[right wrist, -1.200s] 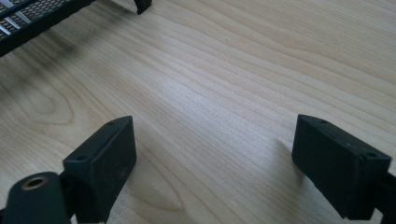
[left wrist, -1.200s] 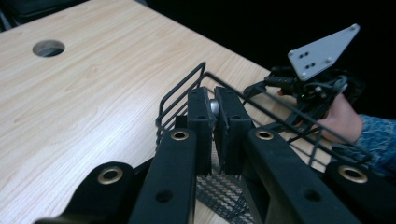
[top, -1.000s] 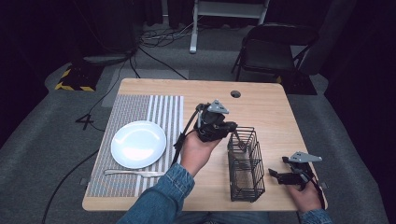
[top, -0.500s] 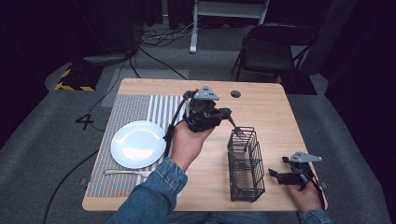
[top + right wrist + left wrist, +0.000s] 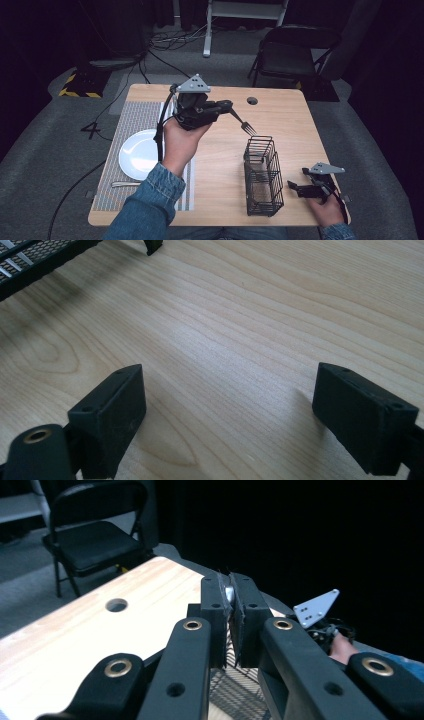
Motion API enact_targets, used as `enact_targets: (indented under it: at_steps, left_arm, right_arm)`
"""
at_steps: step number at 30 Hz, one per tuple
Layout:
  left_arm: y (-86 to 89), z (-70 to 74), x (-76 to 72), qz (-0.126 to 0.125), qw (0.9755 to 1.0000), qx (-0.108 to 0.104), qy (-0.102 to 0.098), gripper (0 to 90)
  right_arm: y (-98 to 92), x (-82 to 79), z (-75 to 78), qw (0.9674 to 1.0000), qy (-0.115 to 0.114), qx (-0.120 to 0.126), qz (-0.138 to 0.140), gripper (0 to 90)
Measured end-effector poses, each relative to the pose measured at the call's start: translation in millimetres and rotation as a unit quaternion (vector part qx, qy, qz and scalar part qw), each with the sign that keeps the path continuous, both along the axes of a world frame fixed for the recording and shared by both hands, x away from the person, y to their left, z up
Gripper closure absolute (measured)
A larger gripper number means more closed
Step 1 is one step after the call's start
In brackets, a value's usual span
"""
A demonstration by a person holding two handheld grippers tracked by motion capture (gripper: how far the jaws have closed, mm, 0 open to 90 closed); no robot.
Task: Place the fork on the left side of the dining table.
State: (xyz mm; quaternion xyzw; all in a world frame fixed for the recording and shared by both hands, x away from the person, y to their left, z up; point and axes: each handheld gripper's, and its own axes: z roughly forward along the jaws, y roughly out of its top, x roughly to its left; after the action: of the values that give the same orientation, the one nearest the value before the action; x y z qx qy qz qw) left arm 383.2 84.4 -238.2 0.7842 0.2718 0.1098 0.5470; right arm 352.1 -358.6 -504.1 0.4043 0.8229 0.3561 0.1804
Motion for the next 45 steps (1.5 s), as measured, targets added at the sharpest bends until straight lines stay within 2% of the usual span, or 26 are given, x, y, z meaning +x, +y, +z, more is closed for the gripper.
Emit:
enact_targets:
  at_steps: [4,11,19,26,33,36,37,38,45]
  left_arm:
    - [15.7,2.1,2.1,0.020,0.9998,0.005,-0.009,85.8]
    - [47.8,-1.0,9.4,0.058,0.9983,0.004,-0.006,85.8]
    - [89.7,-11.5,22.8,0.107,0.9942,0.003,0.007,85.8]
    - [119.6,-21.6,39.3,0.135,0.9907,-0.002,0.015,85.8]
    - [135.8,-30.3,55.5,0.159,0.9871,0.003,0.023,85.8]
    - [141.8,-35.0,62.5,0.155,0.9871,-0.016,0.035,85.8]
    - [141.8,-35.0,62.5,0.155,0.9871,-0.016,0.035,85.8]
    - [144.8,-38.7,67.9,0.155,0.9866,-0.028,0.044,85.8]
    - [146.4,-55.9,84.2,0.170,0.9839,-0.020,0.051,85.8]
  right_arm:
    - [0.0,0.0,0.0,1.0000,0.000,0.000,0.000,13.8]
    - [0.9,0.1,-0.1,1.0000,0.000,0.001,-0.004,13.9]
    - [1.1,0.4,0.1,1.0000,0.001,0.001,-0.005,14.0]
    - [1.4,0.8,0.1,1.0000,0.001,0.001,-0.006,14.1]
    - [1.6,1.1,0.1,1.0000,0.001,0.001,-0.007,14.4]
    - [1.6,1.1,0.1,1.0000,0.001,0.001,-0.007,14.4]
    - [1.6,1.1,0.1,1.0000,0.001,0.001,-0.007,14.4]
    - [1.6,1.1,0.1,1.0000,0.001,0.001,-0.007,14.4]
    - [1.6,0.9,0.1,1.0000,0.000,0.001,-0.008,14.8]
